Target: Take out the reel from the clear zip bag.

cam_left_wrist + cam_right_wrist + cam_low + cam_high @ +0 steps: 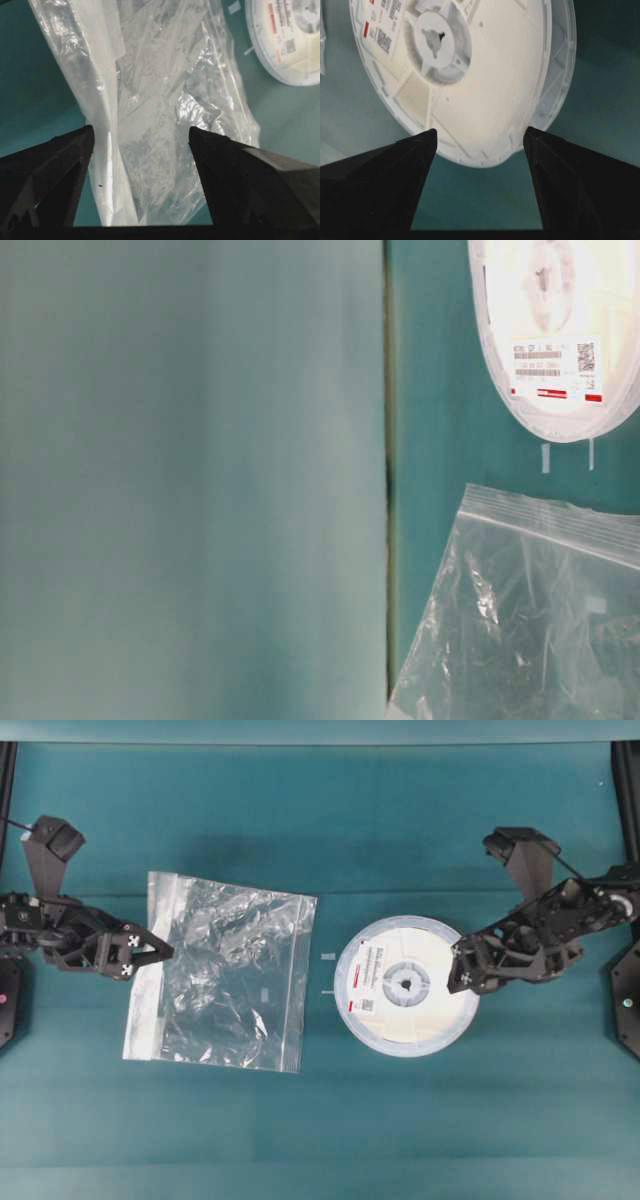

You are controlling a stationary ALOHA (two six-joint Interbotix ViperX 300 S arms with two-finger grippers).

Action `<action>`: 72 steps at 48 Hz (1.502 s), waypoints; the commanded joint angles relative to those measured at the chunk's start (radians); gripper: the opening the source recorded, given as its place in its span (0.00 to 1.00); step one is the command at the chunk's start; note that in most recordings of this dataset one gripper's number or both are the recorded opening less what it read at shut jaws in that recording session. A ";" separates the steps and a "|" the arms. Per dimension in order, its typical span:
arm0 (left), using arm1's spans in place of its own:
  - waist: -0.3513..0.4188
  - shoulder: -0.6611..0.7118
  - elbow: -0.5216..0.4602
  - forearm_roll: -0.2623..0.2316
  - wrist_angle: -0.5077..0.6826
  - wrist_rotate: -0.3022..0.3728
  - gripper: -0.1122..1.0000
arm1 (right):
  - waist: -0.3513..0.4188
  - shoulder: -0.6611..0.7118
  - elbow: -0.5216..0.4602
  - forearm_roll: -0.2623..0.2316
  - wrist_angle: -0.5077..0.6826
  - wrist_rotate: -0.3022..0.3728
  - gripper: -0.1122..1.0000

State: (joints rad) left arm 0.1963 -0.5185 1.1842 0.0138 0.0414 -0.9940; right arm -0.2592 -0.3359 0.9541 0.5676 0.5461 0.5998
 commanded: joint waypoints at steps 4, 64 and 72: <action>0.002 -0.021 -0.031 0.002 0.051 0.003 0.85 | -0.012 -0.031 -0.014 -0.003 0.009 0.003 0.86; -0.023 -0.419 -0.028 0.003 0.071 0.614 0.86 | 0.153 -0.477 0.002 -0.690 -0.176 -0.029 0.86; -0.023 -0.453 -0.032 0.003 0.072 0.730 0.86 | 0.195 -0.505 0.015 -0.815 -0.201 -0.061 0.86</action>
State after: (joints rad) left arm 0.1749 -0.9649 1.1750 0.0138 0.1181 -0.2915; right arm -0.0782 -0.8345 0.9756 -0.2010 0.3651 0.5614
